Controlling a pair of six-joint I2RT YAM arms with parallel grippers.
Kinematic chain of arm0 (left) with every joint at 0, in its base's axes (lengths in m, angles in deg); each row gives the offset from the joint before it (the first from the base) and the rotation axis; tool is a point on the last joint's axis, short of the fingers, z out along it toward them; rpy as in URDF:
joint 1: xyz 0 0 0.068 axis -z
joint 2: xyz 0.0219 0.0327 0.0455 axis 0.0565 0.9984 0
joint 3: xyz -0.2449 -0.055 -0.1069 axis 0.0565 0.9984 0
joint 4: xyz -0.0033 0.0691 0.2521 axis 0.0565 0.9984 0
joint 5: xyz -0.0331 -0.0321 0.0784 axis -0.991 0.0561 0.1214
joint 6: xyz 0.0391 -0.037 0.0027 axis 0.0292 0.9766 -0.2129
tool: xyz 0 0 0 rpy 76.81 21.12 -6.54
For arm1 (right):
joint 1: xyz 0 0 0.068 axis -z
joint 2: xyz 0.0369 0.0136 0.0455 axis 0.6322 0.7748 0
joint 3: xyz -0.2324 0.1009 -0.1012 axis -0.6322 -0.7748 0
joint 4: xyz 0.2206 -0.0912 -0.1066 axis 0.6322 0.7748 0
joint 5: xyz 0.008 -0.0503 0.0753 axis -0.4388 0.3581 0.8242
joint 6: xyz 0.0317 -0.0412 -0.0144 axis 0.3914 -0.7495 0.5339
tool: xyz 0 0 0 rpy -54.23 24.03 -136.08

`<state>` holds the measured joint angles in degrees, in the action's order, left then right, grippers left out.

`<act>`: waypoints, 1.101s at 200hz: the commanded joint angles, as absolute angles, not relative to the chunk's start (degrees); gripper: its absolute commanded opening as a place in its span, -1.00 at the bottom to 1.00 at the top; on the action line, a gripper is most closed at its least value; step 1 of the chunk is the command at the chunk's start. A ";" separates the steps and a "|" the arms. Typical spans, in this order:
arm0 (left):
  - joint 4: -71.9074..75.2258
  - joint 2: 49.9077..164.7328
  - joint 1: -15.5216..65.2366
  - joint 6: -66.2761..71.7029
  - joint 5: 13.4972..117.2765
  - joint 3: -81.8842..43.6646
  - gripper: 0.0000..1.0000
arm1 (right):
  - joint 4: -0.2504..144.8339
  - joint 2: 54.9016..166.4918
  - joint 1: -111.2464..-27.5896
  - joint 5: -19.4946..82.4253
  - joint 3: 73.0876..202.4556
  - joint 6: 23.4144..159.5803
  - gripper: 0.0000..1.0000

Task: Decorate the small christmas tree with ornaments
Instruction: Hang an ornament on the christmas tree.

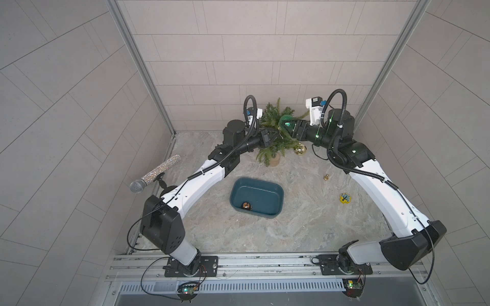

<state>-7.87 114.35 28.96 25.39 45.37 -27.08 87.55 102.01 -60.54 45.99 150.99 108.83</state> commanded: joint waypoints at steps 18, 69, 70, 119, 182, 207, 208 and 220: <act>-8.71 114.08 28.27 23.47 45.42 -28.67 -1.00 | 85.12 100.32 -59.46 46.32 151.15 109.63 0.21; -7.13 113.98 27.26 22.55 47.11 -29.30 -1.00 | 84.61 101.29 -58.27 46.16 151.32 109.64 0.21; -7.15 113.98 27.26 22.48 47.16 -29.31 -1.00 | 84.64 101.33 -58.23 46.13 151.34 109.67 0.21; -4.94 115.85 27.17 21.27 47.56 -32.45 -1.00 | 83.89 103.07 -57.58 45.94 152.27 109.63 0.21; -3.41 118.61 26.91 20.65 47.79 -35.42 -1.00 | 83.62 104.69 -56.63 44.89 152.95 109.47 0.21; -2.97 119.66 26.82 20.61 47.65 -36.73 -1.00 | 83.63 104.88 -56.27 44.47 152.82 109.44 0.21; -3.00 119.68 26.86 20.58 47.65 -36.81 -1.00 | 83.67 104.88 -56.27 44.45 152.84 109.40 0.20; -2.61 120.08 26.81 20.47 47.81 -37.31 -1.00 | 83.68 104.89 -56.12 44.19 152.73 109.44 0.20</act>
